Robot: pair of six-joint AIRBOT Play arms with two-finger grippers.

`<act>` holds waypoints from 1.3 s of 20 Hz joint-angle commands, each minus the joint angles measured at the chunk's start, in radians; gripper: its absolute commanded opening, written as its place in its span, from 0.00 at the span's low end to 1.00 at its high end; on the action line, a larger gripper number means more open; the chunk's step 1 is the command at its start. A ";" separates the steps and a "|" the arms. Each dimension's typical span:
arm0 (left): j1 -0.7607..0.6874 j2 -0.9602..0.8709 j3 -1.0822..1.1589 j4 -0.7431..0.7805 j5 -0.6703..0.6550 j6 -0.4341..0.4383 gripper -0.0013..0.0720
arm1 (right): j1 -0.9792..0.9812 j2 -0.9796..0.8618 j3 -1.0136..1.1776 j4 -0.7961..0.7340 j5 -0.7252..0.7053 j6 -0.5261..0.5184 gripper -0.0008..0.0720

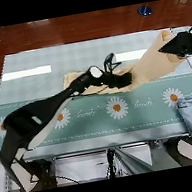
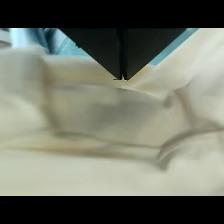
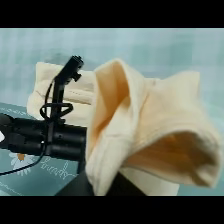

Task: Fold the shirts.

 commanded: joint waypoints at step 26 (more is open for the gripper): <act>0.734 1.124 -0.226 0.627 -0.565 0.112 0.05 | 1.020 -0.515 0.001 -0.024 -1.143 0.409 0.05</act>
